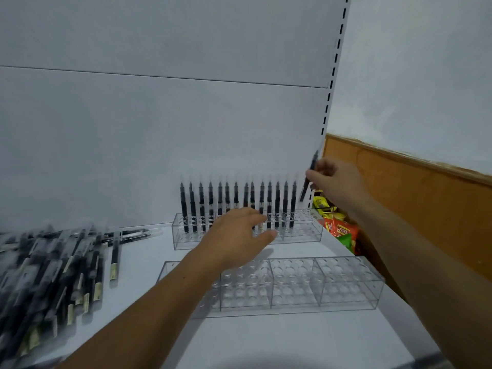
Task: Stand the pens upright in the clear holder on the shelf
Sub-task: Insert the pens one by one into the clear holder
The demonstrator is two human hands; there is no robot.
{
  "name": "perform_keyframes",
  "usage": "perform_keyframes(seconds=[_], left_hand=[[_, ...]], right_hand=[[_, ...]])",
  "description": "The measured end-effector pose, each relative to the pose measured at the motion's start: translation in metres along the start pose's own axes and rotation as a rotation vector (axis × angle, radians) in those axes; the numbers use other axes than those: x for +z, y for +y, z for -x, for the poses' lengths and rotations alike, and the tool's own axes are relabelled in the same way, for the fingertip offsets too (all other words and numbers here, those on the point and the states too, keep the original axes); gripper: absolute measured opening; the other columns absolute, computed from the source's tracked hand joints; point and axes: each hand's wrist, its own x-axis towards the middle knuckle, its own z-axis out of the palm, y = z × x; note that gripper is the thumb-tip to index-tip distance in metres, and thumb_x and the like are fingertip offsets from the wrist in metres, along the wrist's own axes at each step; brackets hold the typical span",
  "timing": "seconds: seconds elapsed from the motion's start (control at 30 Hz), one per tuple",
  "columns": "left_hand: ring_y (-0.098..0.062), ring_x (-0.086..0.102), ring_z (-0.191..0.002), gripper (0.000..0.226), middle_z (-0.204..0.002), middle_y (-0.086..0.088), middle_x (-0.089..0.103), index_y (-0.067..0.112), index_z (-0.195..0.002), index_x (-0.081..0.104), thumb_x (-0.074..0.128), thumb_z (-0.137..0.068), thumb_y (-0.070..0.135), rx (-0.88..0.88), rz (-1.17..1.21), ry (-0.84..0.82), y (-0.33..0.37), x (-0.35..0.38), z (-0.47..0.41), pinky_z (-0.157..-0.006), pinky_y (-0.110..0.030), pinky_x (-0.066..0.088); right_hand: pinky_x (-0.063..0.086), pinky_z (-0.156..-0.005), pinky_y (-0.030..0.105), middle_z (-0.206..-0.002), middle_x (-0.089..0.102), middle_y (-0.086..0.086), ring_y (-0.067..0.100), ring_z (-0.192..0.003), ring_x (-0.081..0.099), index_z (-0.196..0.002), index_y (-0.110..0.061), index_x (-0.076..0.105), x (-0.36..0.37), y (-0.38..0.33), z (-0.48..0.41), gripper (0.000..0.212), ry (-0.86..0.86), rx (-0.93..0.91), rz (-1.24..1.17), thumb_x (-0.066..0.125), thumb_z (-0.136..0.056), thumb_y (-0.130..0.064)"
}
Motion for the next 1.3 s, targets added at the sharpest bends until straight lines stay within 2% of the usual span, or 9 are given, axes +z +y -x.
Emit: perform_keyframes(seconds=[0.2, 0.33, 0.6, 0.77, 0.9, 1.0, 1.1, 1.2, 1.3], left_hand=[[-0.013, 0.02, -0.143, 0.059, -0.156, 0.008, 0.028, 0.032, -0.148, 0.033, 0.034, -0.096, 0.06, 0.008, -0.081, -0.045, 0.0, -0.001, -0.001, -0.116, -0.038, 0.014], [-0.014, 0.018, -0.144, 0.058, -0.156, 0.01, 0.027, 0.035, -0.148, 0.031, 0.034, -0.096, 0.06, 0.004, -0.109, -0.045, 0.0, -0.001, -0.001, -0.116, -0.041, 0.012], [-0.014, 0.017, -0.144, 0.058, -0.157, 0.009, 0.026, 0.035, -0.148, 0.03, 0.035, -0.096, 0.06, -0.002, -0.11, -0.059, 0.001, -0.002, -0.001, -0.116, -0.041, 0.011], [-0.014, 0.017, -0.144, 0.057, -0.157, 0.009, 0.026, 0.035, -0.148, 0.03, 0.035, -0.096, 0.059, -0.007, -0.108, -0.061, 0.001, -0.002, -0.001, -0.116, -0.041, 0.012], [-0.014, 0.017, -0.144, 0.057, -0.156, 0.01, 0.026, 0.035, -0.148, 0.03, 0.036, -0.096, 0.058, -0.004, -0.104, -0.059, 0.0, -0.002, -0.002, -0.116, -0.04, 0.012], [-0.014, 0.018, -0.144, 0.056, -0.156, 0.01, 0.027, 0.035, -0.147, 0.031, 0.037, -0.096, 0.057, -0.002, -0.099, -0.055, -0.001, -0.002, -0.001, -0.116, -0.04, 0.013], [-0.014, 0.018, -0.144, 0.056, -0.156, 0.01, 0.027, 0.036, -0.147, 0.031, 0.038, -0.096, 0.057, -0.001, -0.099, -0.049, 0.0, -0.001, -0.002, -0.116, -0.042, 0.013], [-0.014, 0.018, -0.144, 0.055, -0.155, 0.01, 0.028, 0.037, -0.146, 0.032, 0.038, -0.096, 0.057, -0.004, -0.087, -0.045, -0.001, 0.0, -0.002, -0.116, -0.042, 0.013], [-0.014, 0.026, -0.141, 0.051, -0.152, 0.01, 0.034, 0.037, -0.143, 0.039, 0.043, -0.095, 0.055, -0.019, 0.002, -0.013, -0.004, 0.001, -0.002, -0.117, -0.044, 0.019]], right_hand=[[0.058, -0.076, 0.038, -0.087, 0.07, 0.001, 0.016, -0.086, 0.07, -0.098, -0.017, 0.062, 0.008, 0.018, -0.008, 0.011, -0.03, -0.014, 0.081, 0.063, -0.093, -0.027], [0.057, -0.083, 0.047, -0.09, 0.069, 0.001, 0.021, -0.089, 0.068, -0.096, -0.021, 0.062, 0.01, 0.017, -0.013, 0.009, -0.019, -0.028, 0.131, 0.064, -0.091, -0.028], [0.056, -0.08, 0.043, -0.09, 0.069, 0.001, 0.02, -0.088, 0.066, -0.092, -0.021, 0.061, 0.014, 0.013, -0.018, 0.009, -0.004, -0.039, 0.271, 0.062, -0.092, -0.03], [0.056, -0.077, 0.039, -0.084, 0.068, 0.001, 0.019, -0.082, 0.066, -0.084, -0.016, 0.062, 0.019, 0.021, -0.013, 0.013, -0.17, 0.039, 0.319, 0.066, -0.091, -0.026], [0.049, -0.064, 0.031, -0.077, 0.065, 0.003, 0.013, -0.066, 0.06, -0.082, -0.011, 0.059, 0.018, 0.019, -0.016, 0.018, -0.207, 0.048, 0.394, 0.067, -0.09, -0.024], [0.049, -0.059, 0.028, -0.083, 0.069, 0.01, 0.015, -0.066, 0.061, -0.076, -0.01, 0.055, 0.021, 0.022, -0.015, 0.022, -0.285, 0.073, 0.444, 0.067, -0.09, -0.021], [0.054, -0.066, 0.035, -0.085, 0.069, 0.015, 0.02, -0.071, 0.062, -0.074, -0.012, 0.052, 0.022, 0.018, -0.012, 0.024, -0.305, 0.049, 0.493, 0.065, -0.091, -0.022], [0.053, -0.07, 0.037, -0.087, 0.068, 0.016, 0.022, -0.074, 0.058, -0.08, -0.008, 0.059, 0.018, 0.01, -0.011, 0.027, -0.339, 0.031, 0.609, 0.062, -0.092, -0.032], [0.055, -0.071, 0.036, -0.086, 0.07, 0.016, 0.023, -0.072, 0.059, -0.098, 0.0, 0.069, 0.013, 0.009, -0.01, 0.048, -0.365, 0.048, 0.688, 0.057, -0.093, -0.046]])
